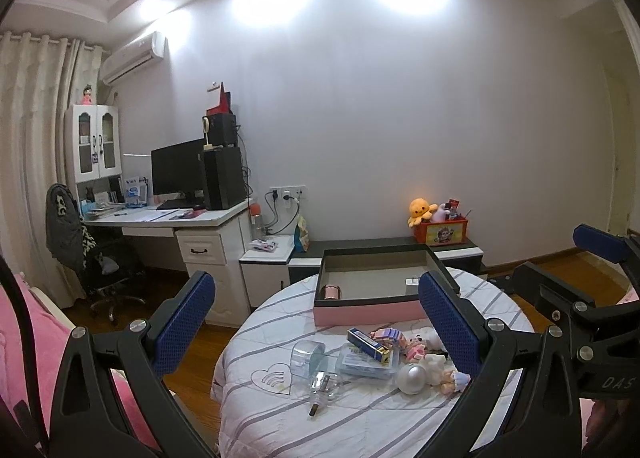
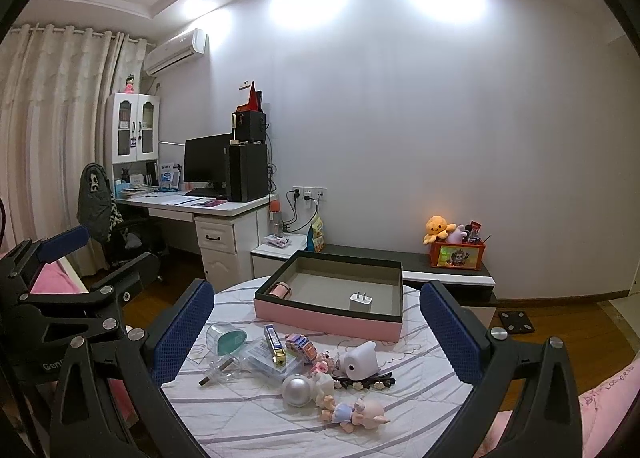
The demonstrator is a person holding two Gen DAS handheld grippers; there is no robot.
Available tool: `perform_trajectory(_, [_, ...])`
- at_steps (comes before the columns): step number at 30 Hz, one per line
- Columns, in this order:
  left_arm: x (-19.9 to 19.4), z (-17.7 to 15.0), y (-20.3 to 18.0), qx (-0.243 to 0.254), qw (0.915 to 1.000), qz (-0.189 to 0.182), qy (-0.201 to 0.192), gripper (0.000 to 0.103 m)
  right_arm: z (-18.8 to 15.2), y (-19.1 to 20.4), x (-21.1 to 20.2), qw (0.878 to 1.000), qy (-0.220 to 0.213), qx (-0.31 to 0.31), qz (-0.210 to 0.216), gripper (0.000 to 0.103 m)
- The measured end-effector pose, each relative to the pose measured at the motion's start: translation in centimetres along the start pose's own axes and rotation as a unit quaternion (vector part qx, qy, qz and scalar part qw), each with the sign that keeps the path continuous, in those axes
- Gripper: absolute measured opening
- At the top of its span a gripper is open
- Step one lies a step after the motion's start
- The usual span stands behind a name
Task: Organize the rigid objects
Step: 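Withdraw both tools from the box back over the bed, then grasp the clear plastic bottle with the left tool while the right tool grasps the doll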
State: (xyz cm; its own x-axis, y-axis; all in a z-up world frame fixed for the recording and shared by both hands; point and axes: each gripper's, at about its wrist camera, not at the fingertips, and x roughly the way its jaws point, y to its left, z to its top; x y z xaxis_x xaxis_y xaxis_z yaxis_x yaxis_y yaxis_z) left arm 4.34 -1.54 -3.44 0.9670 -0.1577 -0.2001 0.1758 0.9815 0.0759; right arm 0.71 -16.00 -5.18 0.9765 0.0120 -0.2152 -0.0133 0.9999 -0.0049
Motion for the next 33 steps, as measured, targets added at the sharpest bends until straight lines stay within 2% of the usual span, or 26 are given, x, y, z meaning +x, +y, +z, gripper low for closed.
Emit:
perform_trajectory(11, [0.5,-0.3,0.0,0.000,0.9999,-0.006,0.009,0.103,-0.2,-0.2,0.2,1.000,0.005,-0.001,0.000,0.103])
perform_trajectory(21, [3.4,-3.0,-0.3,0.005,0.9982,-0.025,0.055,0.103,-1.7,-0.6,2.2,0.999,0.040,0.001,-0.002,0.103])
perform_trajectory(25, [5.8,-5.8,-0.2,0.015,0.9943,-0.031,0.101,0.103,-3.5,-1.0,3.5,0.998,0.067,0.001,-0.006,0.103])
perform_trajectory(28, [7.7,-8.5,0.5,0.012,0.9896,-0.032,0.140,0.103,-6.1,-1.8,5.3,0.994,0.105,0.010,-0.013,0.103])
perform_trajectory(33, [11.7,-13.3,2.3,-0.014,0.9737,-0.035,0.224,0.103,-11.3,-3.7,8.7,0.983,0.177,0.029,-0.032,0.103])
